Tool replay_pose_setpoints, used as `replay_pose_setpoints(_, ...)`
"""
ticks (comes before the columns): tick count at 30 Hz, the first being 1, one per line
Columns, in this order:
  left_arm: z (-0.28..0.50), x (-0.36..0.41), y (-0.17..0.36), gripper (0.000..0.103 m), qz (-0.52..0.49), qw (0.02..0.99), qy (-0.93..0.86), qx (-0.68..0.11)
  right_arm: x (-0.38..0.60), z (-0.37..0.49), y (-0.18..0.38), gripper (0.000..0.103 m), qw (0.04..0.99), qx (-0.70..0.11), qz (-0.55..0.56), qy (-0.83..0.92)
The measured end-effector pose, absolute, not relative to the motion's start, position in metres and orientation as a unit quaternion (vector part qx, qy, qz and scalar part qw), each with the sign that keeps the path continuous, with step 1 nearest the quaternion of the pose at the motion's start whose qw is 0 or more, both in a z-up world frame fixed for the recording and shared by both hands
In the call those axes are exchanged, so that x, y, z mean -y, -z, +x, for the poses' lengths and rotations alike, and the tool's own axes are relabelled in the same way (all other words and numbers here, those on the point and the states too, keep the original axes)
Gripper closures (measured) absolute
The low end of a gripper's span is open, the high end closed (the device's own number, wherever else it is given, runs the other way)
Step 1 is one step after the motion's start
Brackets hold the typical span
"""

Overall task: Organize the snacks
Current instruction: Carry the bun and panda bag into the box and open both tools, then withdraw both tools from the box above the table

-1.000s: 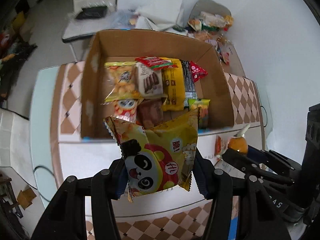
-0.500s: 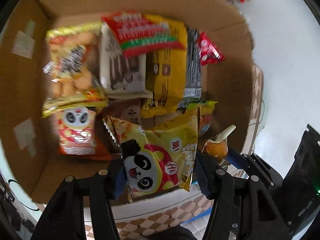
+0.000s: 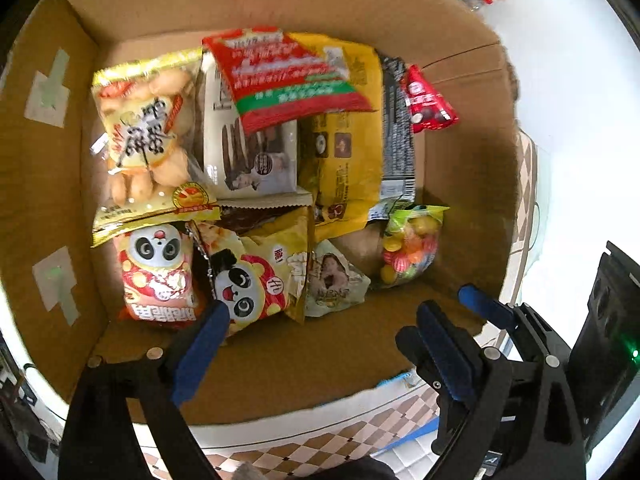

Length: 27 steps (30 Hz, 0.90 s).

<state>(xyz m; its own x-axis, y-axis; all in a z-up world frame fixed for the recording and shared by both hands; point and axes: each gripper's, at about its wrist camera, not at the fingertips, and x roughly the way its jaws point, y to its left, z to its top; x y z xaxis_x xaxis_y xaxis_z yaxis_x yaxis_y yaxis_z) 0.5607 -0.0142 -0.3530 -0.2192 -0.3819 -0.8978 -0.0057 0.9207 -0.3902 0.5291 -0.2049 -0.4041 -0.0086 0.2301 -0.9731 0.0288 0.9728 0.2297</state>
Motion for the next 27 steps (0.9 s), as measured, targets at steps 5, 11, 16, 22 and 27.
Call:
replay_pose_setpoints(5, 0.549, 0.006, 0.312, 0.007, -0.087, 0.678, 0.138, -0.717, 0.204, 0.520, 0.381, 0.013, 0.721, -0.688, 0.062, -0.057)
replay_pose_setpoints(11, 0.523, -0.009, 0.266, 0.007, -0.044, 0.757, 0.096, -0.645, 0.205, 0.502, 0.342, 0.012, 0.753, -0.656, 0.042, -0.039)
replay_pose_setpoints(16, 0.491, -0.020, 0.243, 0.007, -0.031, 0.793, 0.071, -0.604, 0.206, 0.479, 0.315, 0.012, 0.773, -0.632, 0.044, -0.032)
replay_pose_setpoints(22, 0.448, -0.032, 0.216, 0.007, -0.019, 0.829, 0.041, -0.557, 0.202, 0.444, 0.284, 0.012, 0.801, -0.598, 0.026, -0.022)
replay_pose_setpoints(27, 0.419, -0.037, 0.197, 0.007, -0.018, 0.849, 0.026, -0.527, 0.201, 0.417, 0.256, 0.012, 0.820, -0.571, 0.028, -0.020)
